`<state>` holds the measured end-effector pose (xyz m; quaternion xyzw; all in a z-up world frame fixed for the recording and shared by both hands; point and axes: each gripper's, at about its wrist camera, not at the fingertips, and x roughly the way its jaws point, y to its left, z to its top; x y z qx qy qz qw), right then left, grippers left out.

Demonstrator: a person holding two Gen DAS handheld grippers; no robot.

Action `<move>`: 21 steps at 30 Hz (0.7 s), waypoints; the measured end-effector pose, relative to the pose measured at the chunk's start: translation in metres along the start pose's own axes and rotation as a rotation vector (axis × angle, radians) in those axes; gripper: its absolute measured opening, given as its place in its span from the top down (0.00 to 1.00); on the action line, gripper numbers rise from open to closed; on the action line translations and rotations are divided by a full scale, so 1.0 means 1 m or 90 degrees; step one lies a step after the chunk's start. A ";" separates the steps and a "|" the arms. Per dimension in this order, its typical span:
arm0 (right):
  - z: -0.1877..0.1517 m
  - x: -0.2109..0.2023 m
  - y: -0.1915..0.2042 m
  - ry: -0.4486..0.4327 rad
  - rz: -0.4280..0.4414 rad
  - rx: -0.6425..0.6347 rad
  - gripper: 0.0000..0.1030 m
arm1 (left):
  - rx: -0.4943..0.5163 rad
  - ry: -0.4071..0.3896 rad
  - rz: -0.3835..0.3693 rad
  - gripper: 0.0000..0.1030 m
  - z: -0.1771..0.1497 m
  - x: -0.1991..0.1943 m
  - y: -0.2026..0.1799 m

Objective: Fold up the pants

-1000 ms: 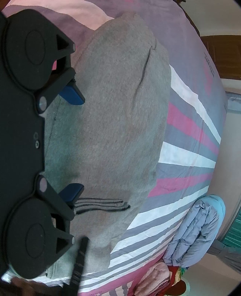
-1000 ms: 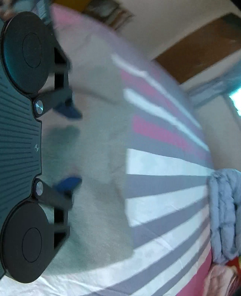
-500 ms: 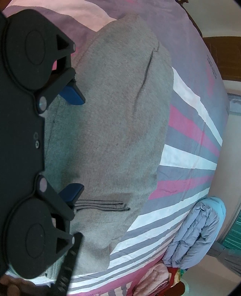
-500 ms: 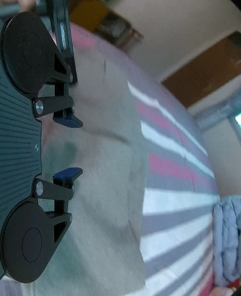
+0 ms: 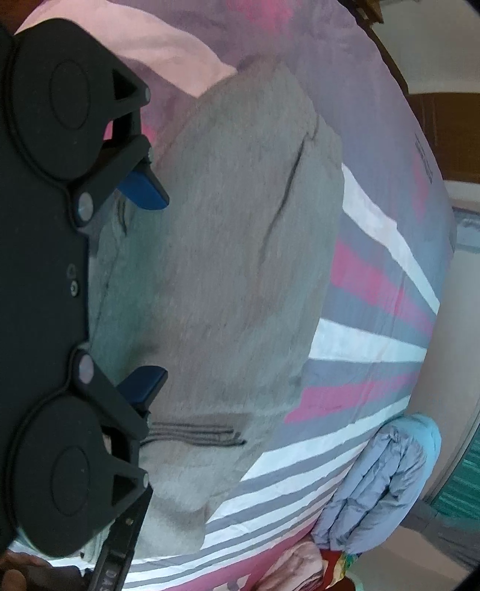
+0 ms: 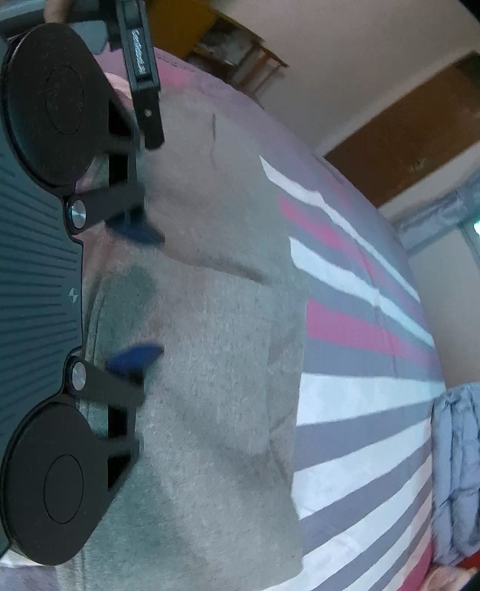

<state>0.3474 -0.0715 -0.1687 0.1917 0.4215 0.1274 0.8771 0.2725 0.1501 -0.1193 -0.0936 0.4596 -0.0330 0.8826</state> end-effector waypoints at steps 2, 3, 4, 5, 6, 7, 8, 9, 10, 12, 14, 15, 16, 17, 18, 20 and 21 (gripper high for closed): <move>-0.002 0.000 0.001 -0.006 -0.005 0.003 0.22 | -0.001 0.000 0.010 0.18 0.000 -0.001 0.004; -0.001 0.001 0.004 -0.004 -0.006 0.000 0.22 | -0.001 -0.001 0.016 0.17 0.000 -0.001 0.006; -0.002 0.003 0.005 0.000 -0.011 -0.005 0.22 | -0.001 0.000 0.023 0.17 0.000 -0.002 0.008; -0.003 0.004 0.004 0.003 -0.013 -0.006 0.22 | 0.000 -0.001 0.028 0.17 0.000 -0.002 0.010; -0.005 -0.001 0.006 0.004 -0.012 -0.004 0.22 | -0.001 -0.002 0.033 0.17 0.000 -0.003 0.012; -0.005 0.000 0.005 0.006 -0.009 0.004 0.22 | -0.002 -0.002 0.036 0.17 0.000 -0.003 0.014; -0.005 -0.001 0.004 0.006 -0.008 0.011 0.22 | -0.005 -0.001 0.039 0.16 0.000 -0.004 0.016; -0.005 -0.002 0.003 0.005 -0.010 0.018 0.22 | -0.007 0.000 0.041 0.15 0.000 -0.004 0.018; -0.004 -0.003 0.003 0.002 -0.013 0.022 0.22 | -0.009 0.001 0.043 0.15 0.000 -0.004 0.020; -0.002 -0.004 0.004 -0.002 -0.015 0.021 0.22 | -0.012 0.005 0.046 0.13 0.000 -0.003 0.022; 0.000 -0.005 0.008 -0.007 -0.023 0.009 0.22 | -0.015 0.006 0.050 0.13 0.000 -0.004 0.025; 0.001 -0.005 0.011 -0.010 -0.027 0.004 0.22 | -0.018 0.005 0.052 0.12 0.000 -0.004 0.028; 0.002 -0.005 0.012 -0.014 -0.029 0.002 0.22 | -0.021 0.004 0.053 0.12 0.000 -0.005 0.029; 0.003 -0.005 0.013 -0.016 -0.027 0.005 0.22 | -0.024 0.004 0.053 0.12 0.001 -0.005 0.032; 0.003 -0.005 0.013 -0.015 -0.024 0.010 0.22 | -0.029 0.005 0.056 0.12 0.001 -0.005 0.035; 0.004 -0.003 0.014 -0.009 -0.020 0.015 0.22 | -0.037 0.003 0.063 0.12 0.002 -0.005 0.040; 0.004 -0.003 0.015 -0.008 -0.022 0.014 0.22 | -0.040 0.002 0.064 0.12 0.003 -0.006 0.044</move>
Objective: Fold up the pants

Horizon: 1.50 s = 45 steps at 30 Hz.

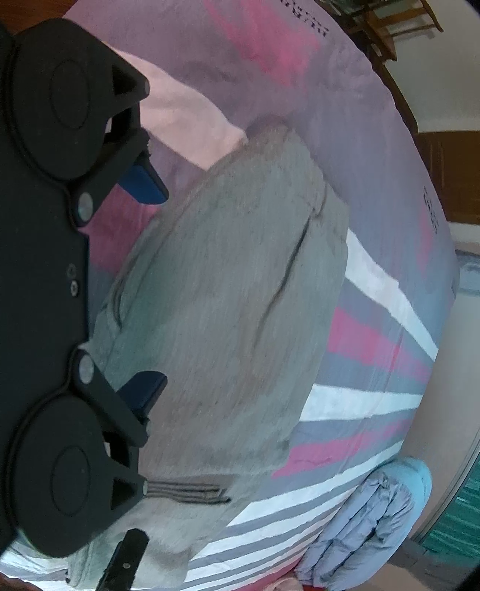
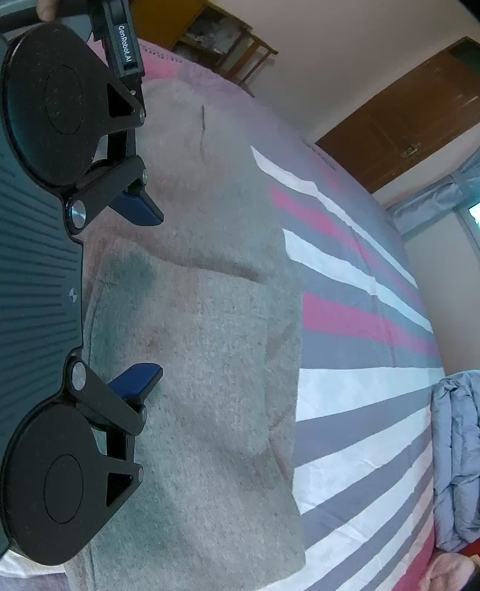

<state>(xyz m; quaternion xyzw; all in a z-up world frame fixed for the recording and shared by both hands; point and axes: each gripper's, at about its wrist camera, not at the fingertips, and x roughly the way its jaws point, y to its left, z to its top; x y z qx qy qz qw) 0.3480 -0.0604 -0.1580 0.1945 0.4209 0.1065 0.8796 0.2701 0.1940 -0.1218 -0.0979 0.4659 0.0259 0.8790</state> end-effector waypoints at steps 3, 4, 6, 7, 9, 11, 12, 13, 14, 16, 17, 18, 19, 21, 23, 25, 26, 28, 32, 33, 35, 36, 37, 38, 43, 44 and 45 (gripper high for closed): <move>0.000 0.001 0.001 -0.001 -0.003 -0.001 0.22 | -0.013 -0.006 0.008 0.12 0.003 -0.001 0.011; 0.000 0.002 0.001 0.000 -0.002 0.002 0.22 | -0.020 -0.006 0.011 0.12 0.004 0.000 0.016; 0.000 0.002 0.002 0.001 -0.002 0.003 0.22 | -0.038 -0.004 0.016 0.12 0.006 0.001 0.025; 0.000 0.003 0.002 0.000 -0.004 0.001 0.22 | -0.048 -0.004 0.018 0.12 0.007 0.001 0.030; 0.000 0.003 0.003 -0.005 -0.011 -0.002 0.22 | -0.069 -0.006 0.017 0.12 0.009 0.001 0.039; 0.000 0.003 0.002 -0.008 -0.009 0.001 0.22 | -0.097 -0.002 0.016 0.12 0.010 0.003 0.052; 0.000 0.003 0.002 -0.011 -0.012 0.000 0.22 | -0.113 0.000 0.015 0.12 0.011 0.004 0.058; 0.001 0.002 0.002 -0.013 -0.015 -0.002 0.22 | -0.134 0.003 0.014 0.13 0.011 0.005 0.066; 0.001 0.002 0.001 -0.014 -0.015 -0.001 0.22 | -0.155 0.004 0.013 0.14 0.012 0.005 0.074; 0.001 0.003 -0.002 -0.008 -0.010 0.007 0.22 | -0.192 0.005 0.015 0.14 0.013 0.008 0.087; 0.001 0.004 -0.004 -0.006 -0.010 0.010 0.22 | -0.209 0.008 0.014 0.14 0.013 0.009 0.093; 0.001 0.004 -0.005 -0.004 -0.010 0.012 0.22 | -0.227 0.012 0.011 0.15 0.014 0.011 0.098; 0.001 0.004 -0.006 -0.005 -0.011 0.014 0.21 | -0.243 0.018 0.004 0.17 0.014 0.014 0.103; 0.000 0.006 -0.007 -0.003 -0.010 0.017 0.21 | -0.277 0.028 -0.016 0.20 0.014 0.019 0.111; 0.000 0.007 -0.007 0.000 -0.006 0.021 0.21 | -0.311 0.037 -0.035 0.22 0.013 0.026 0.116; 0.000 0.008 -0.007 0.002 -0.005 0.020 0.21 | -0.335 0.038 -0.050 0.23 0.013 0.033 0.119; -0.001 0.007 -0.006 0.001 -0.004 0.019 0.21 | -0.341 0.039 -0.055 0.23 0.014 0.035 0.119; -0.001 0.008 -0.006 0.001 -0.003 0.019 0.21 | -0.344 0.039 -0.065 0.24 0.017 0.041 0.119; -0.001 0.008 -0.007 0.002 -0.005 0.021 0.21 | -0.363 0.041 -0.096 0.30 0.021 0.050 0.119; -0.001 0.008 -0.007 0.003 -0.005 0.022 0.21 | -0.368 0.041 -0.108 0.34 0.022 0.052 0.118; -0.001 0.009 -0.007 0.004 -0.004 0.023 0.21 | -0.375 0.044 -0.125 0.36 0.024 0.057 0.117; -0.001 0.009 -0.007 0.004 -0.003 0.022 0.21 | -0.380 0.043 -0.133 0.36 0.024 0.060 0.115; -0.001 0.009 -0.007 0.004 -0.003 0.021 0.21 | -0.385 0.043 -0.138 0.36 0.024 0.062 0.115; -0.001 0.008 -0.007 0.003 -0.003 0.020 0.21 | -0.394 0.042 -0.141 0.36 0.024 0.065 0.115; -0.001 0.008 -0.008 0.001 -0.006 0.020 0.21 | -0.427 0.025 -0.154 0.36 0.019 0.072 0.117; -0.001 0.008 -0.008 0.001 -0.008 0.017 0.21 | -0.423 0.022 -0.155 0.38 0.019 0.072 0.117; -0.001 0.009 -0.008 0.001 -0.010 0.014 0.21 | -0.420 0.019 -0.154 0.46 0.020 0.072 0.116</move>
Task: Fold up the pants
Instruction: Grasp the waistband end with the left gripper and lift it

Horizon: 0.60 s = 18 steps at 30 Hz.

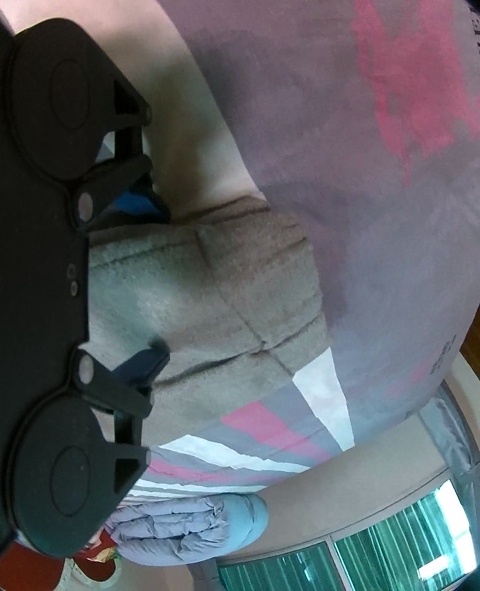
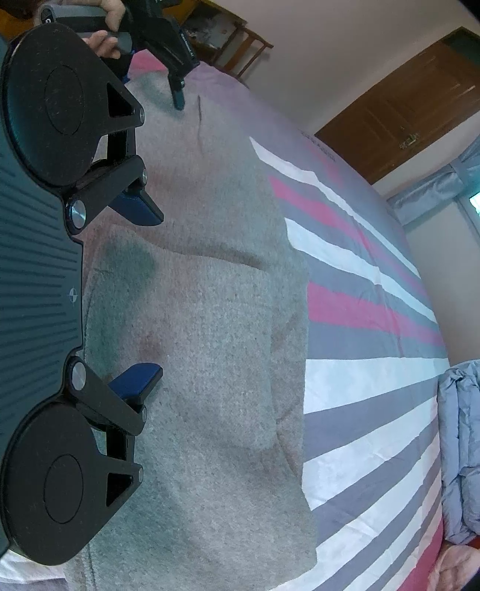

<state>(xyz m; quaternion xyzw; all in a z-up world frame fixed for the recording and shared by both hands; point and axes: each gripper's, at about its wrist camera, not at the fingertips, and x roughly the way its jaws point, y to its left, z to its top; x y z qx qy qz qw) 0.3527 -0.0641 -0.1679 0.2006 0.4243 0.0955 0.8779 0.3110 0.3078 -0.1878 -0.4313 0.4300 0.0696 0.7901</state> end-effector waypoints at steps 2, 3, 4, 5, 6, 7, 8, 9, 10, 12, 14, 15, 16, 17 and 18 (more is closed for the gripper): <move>0.000 0.000 0.001 0.000 -0.004 -0.010 0.21 | 0.002 -0.004 0.001 0.50 -0.001 0.000 -0.001; 0.000 0.000 0.002 -0.002 -0.007 -0.015 0.21 | 0.003 -0.007 0.002 0.54 -0.002 0.000 -0.001; 0.000 0.000 0.003 -0.005 -0.012 -0.018 0.21 | 0.005 -0.010 0.003 0.59 -0.003 0.001 -0.002; 0.001 -0.001 0.002 -0.007 -0.013 -0.018 0.21 | 0.008 -0.013 0.003 0.62 -0.004 0.000 -0.003; 0.001 -0.001 0.001 -0.007 -0.009 -0.016 0.21 | 0.013 -0.017 0.003 0.64 -0.005 0.000 -0.003; 0.002 -0.002 0.000 -0.005 -0.008 -0.011 0.21 | 0.017 -0.021 0.004 0.67 -0.007 -0.001 -0.004; 0.002 -0.002 -0.002 -0.004 -0.009 -0.009 0.21 | 0.018 -0.026 0.004 0.69 -0.007 0.000 -0.004; 0.002 -0.002 -0.003 -0.004 -0.010 -0.007 0.21 | 0.019 -0.029 0.003 0.72 -0.008 0.000 -0.005; 0.003 -0.003 -0.004 -0.004 -0.011 -0.007 0.21 | 0.023 -0.032 0.003 0.75 -0.009 -0.001 -0.006; 0.002 -0.003 -0.007 -0.004 -0.013 -0.003 0.21 | 0.037 -0.038 0.005 0.81 -0.012 0.000 -0.009; 0.002 -0.004 -0.008 -0.002 -0.013 -0.004 0.21 | 0.050 -0.044 0.006 0.84 -0.014 0.000 -0.013; 0.002 -0.005 -0.008 -0.002 -0.014 -0.004 0.21 | 0.049 -0.047 0.004 0.86 -0.014 -0.001 -0.014; 0.002 -0.005 -0.009 -0.002 -0.013 -0.004 0.21 | 0.047 -0.049 0.002 0.86 -0.014 -0.001 -0.014; 0.002 -0.005 -0.009 -0.002 -0.013 -0.004 0.21 | 0.048 -0.052 0.001 0.86 -0.015 -0.002 -0.015; 0.002 -0.006 -0.009 -0.002 -0.014 -0.004 0.21 | 0.053 -0.054 0.002 0.88 -0.015 -0.003 -0.016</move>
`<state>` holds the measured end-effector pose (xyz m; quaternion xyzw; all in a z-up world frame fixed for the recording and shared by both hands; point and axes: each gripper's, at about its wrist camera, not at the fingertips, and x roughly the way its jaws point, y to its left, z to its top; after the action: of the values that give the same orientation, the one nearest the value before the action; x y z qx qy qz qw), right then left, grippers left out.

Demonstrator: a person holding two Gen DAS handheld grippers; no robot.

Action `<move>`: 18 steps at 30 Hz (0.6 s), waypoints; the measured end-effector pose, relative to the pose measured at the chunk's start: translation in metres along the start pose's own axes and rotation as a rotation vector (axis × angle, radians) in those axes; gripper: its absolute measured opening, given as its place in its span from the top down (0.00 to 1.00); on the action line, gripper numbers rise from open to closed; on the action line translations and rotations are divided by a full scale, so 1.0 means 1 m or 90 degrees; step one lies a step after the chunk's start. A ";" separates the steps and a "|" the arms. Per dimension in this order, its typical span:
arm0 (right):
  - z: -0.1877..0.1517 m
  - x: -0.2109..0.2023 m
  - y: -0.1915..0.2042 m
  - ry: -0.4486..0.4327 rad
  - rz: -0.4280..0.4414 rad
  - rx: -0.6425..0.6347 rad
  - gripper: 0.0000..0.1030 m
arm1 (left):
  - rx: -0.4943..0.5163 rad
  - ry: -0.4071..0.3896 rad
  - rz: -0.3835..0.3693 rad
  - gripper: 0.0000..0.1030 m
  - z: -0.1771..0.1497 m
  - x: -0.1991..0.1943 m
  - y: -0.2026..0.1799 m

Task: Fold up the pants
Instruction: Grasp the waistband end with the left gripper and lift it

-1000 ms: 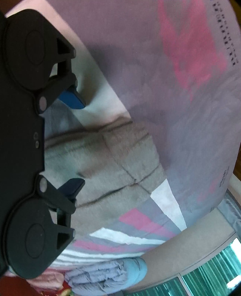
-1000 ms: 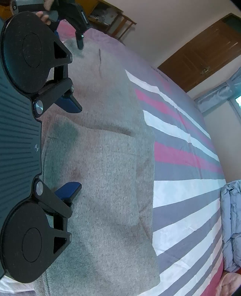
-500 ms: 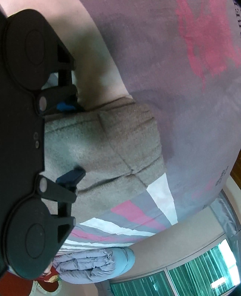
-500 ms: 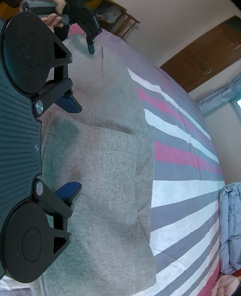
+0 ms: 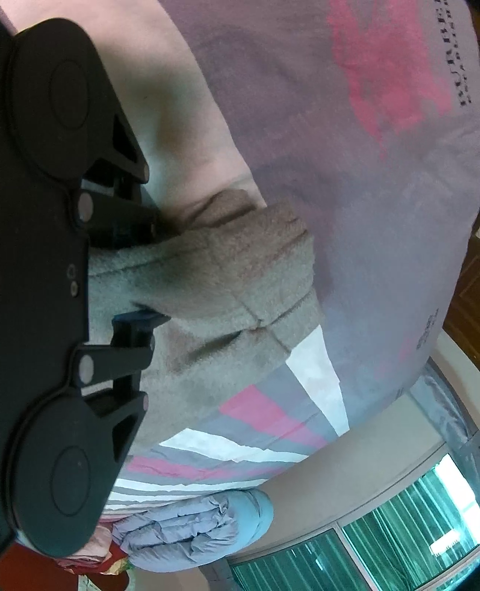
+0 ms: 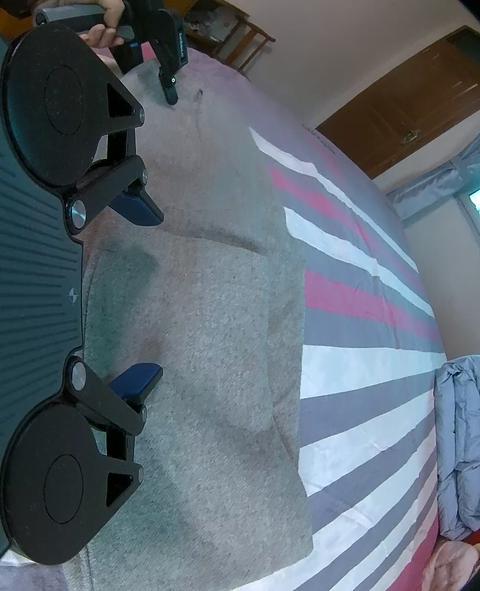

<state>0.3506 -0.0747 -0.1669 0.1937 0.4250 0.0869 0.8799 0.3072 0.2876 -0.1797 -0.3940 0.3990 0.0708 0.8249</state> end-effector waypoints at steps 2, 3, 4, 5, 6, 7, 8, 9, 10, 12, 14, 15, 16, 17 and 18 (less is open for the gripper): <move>0.000 0.000 -0.001 0.001 0.001 -0.001 0.21 | 0.017 -0.005 -0.001 0.88 -0.001 -0.002 -0.003; 0.001 0.000 -0.001 0.001 0.001 -0.002 0.22 | 0.024 -0.008 -0.002 0.89 -0.001 -0.003 -0.004; 0.001 0.000 -0.001 0.001 0.001 -0.005 0.22 | 0.029 -0.011 -0.005 0.90 -0.002 -0.005 -0.005; 0.001 0.000 -0.001 0.001 0.000 -0.011 0.22 | 0.033 -0.013 -0.007 0.90 -0.002 -0.006 -0.006; 0.001 -0.001 0.001 -0.002 -0.008 -0.024 0.22 | 0.037 -0.014 -0.009 0.90 -0.002 -0.007 -0.007; 0.001 -0.001 0.004 -0.007 -0.018 -0.039 0.22 | 0.044 -0.016 -0.009 0.90 -0.002 -0.008 -0.008; 0.001 -0.002 0.007 -0.012 -0.028 -0.058 0.22 | 0.055 -0.019 -0.008 0.90 -0.002 -0.009 -0.010; 0.000 -0.002 0.008 -0.014 -0.034 -0.070 0.22 | 0.064 -0.021 -0.008 0.90 -0.003 -0.011 -0.011; 0.000 -0.001 0.010 -0.014 -0.037 -0.078 0.22 | 0.075 -0.025 -0.008 0.92 -0.003 -0.013 -0.013; -0.002 0.002 0.011 -0.011 -0.034 -0.085 0.22 | 0.099 -0.036 -0.009 0.92 -0.004 -0.017 -0.019; -0.004 0.006 0.010 -0.007 -0.038 -0.088 0.22 | 0.123 -0.045 -0.010 0.92 -0.006 -0.021 -0.025; -0.004 0.007 0.010 -0.005 -0.039 -0.091 0.22 | 0.133 -0.049 -0.011 0.92 -0.006 -0.023 -0.026; -0.006 0.009 0.011 -0.002 -0.041 -0.095 0.25 | 0.146 -0.053 -0.012 0.92 -0.007 -0.025 -0.030; -0.007 0.011 0.012 0.003 -0.046 -0.103 0.25 | 0.164 -0.058 -0.012 0.92 -0.009 -0.027 -0.034; -0.008 0.014 0.011 0.009 -0.050 -0.109 0.25 | 0.187 -0.066 -0.012 0.92 -0.011 -0.029 -0.039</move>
<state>0.3529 -0.0579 -0.1767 0.1003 0.4295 0.0899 0.8930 0.2981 0.2592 -0.1393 -0.2691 0.3584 0.0239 0.8936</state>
